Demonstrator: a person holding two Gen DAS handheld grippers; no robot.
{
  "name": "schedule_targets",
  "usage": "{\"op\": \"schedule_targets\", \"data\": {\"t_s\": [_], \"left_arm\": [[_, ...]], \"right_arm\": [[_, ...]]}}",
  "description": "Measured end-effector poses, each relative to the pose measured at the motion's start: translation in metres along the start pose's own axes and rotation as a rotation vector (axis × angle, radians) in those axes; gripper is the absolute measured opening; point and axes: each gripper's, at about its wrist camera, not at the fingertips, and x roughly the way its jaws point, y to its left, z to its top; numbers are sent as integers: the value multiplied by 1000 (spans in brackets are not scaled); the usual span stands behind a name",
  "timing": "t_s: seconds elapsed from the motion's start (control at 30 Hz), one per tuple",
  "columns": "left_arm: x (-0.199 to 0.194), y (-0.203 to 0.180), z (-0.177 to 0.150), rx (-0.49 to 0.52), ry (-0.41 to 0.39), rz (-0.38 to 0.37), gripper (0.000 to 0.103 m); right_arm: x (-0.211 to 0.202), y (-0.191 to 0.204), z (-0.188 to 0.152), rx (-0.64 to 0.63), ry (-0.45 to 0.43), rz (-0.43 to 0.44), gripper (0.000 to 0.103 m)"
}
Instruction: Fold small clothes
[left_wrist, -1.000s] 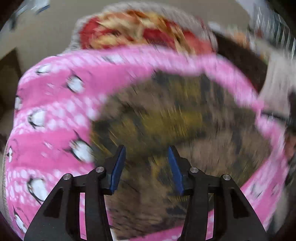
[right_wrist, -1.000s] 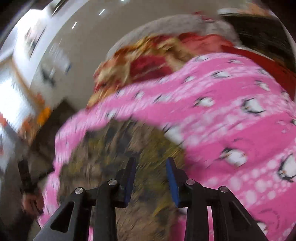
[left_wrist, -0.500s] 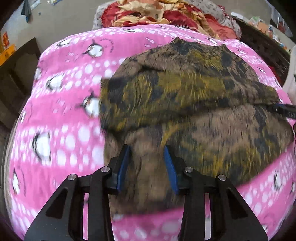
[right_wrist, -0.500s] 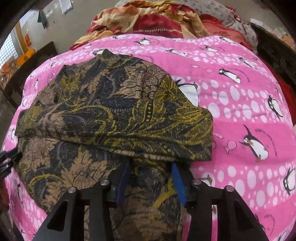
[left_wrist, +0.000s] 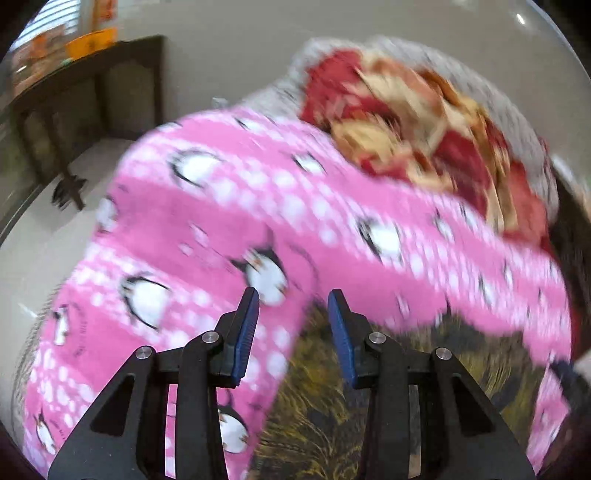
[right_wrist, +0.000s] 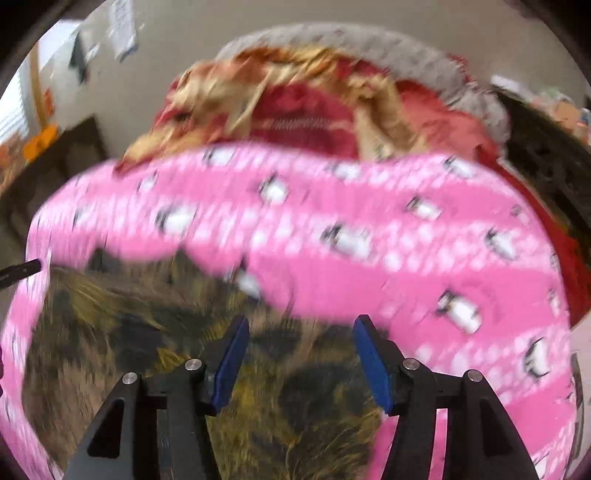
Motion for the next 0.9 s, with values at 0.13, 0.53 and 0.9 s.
{"op": "schedule_targets", "data": {"t_s": [0.13,0.53,0.9], "left_arm": [[-17,-23,-23,67,-63,-40,38],[66,-94,-96,284,14,-168,42],[67,-72,-94,167,26,-224,42]], "right_arm": [[-9,8,-11,-32,-16,2,57],[54,70,-37,-45,-12,-23,60],[62,84,-51,-139,-119,-133,69]]}}
